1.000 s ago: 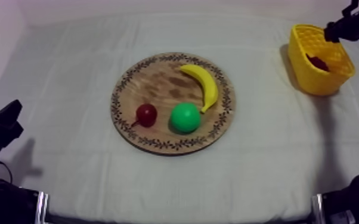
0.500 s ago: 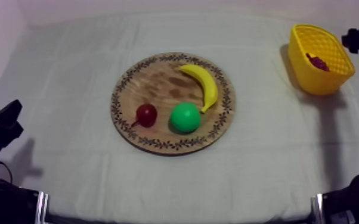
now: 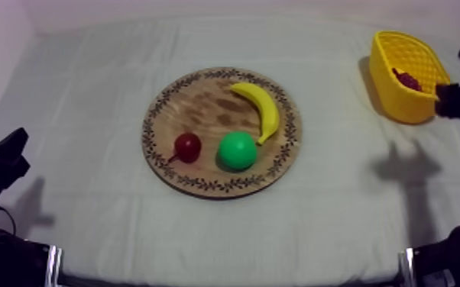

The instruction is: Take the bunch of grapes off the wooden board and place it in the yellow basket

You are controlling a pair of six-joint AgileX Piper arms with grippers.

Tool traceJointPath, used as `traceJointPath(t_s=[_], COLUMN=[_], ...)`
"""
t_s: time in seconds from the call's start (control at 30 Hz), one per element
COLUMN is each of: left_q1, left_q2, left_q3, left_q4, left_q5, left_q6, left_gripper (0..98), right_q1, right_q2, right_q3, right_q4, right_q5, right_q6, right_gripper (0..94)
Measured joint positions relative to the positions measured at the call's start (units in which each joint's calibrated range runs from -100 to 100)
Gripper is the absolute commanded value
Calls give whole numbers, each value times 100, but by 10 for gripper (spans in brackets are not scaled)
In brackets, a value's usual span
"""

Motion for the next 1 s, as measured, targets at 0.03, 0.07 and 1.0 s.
traceJointPath(t_s=[0.03, 0.07, 1.0], left_q1=[0, 0, 0], left_q2=[0, 0, 0], left_q3=[0, 0, 0], left_q4=[0, 0, 0], left_q5=[0, 0, 0], left_q6=[0, 0, 0], left_gripper=[1, 1, 1], right_q1=[-31, -72, -829], right_q2=[-164, -371, -4425], right_q3=[154, 341, 2024], right_q4=[-132, -283, 720], right_q5=[-20, -40, 2537], right_q6=[113, 257, -1016], right_gripper=[423, 418, 10])
